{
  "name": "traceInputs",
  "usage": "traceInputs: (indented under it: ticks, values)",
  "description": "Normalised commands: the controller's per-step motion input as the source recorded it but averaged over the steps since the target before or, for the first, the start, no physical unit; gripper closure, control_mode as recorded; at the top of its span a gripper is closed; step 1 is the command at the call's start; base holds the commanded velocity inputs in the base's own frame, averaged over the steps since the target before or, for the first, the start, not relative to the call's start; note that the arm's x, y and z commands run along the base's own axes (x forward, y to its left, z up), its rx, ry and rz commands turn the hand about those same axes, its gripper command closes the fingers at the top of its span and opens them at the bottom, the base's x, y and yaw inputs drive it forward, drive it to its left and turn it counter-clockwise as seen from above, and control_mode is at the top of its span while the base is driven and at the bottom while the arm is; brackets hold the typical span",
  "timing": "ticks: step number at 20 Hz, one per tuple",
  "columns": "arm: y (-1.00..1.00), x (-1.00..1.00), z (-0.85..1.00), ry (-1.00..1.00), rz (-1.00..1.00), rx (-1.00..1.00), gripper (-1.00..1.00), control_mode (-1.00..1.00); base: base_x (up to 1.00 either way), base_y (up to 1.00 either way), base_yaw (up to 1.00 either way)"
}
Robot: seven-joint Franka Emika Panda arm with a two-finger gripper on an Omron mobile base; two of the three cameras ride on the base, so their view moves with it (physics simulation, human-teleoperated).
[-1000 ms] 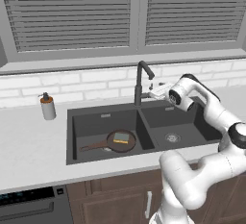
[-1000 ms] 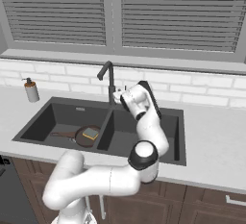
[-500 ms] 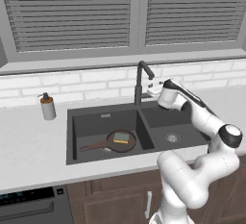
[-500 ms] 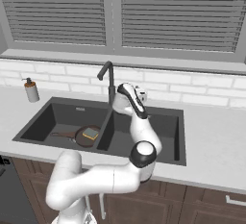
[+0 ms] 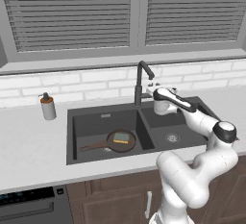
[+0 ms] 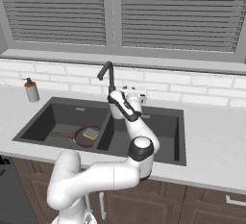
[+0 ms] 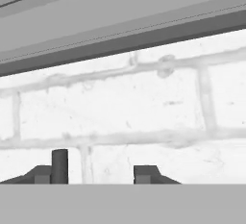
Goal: Pick the pan and sponge and place them into the sink. Then turn on the water.
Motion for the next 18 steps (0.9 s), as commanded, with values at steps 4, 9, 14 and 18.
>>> traceInputs:
  ticks: [4,9,14,18]
  values:
    - [-1.0,0.0,0.0,0.13,0.0,0.24,1.0,-1.0,0.0,0.0,0.0]
    - [-1.0,0.05,0.1,0.23,0.03,0.21,1.0,-1.0,0.0,0.0,0.0]
    - [-1.0,0.14,0.33,0.29,0.03,0.23,1.0,-1.0,0.0,0.0,0.0]
    - [-1.0,0.07,0.54,0.3,0.01,0.24,1.0,-1.0,0.0,0.0,0.0]
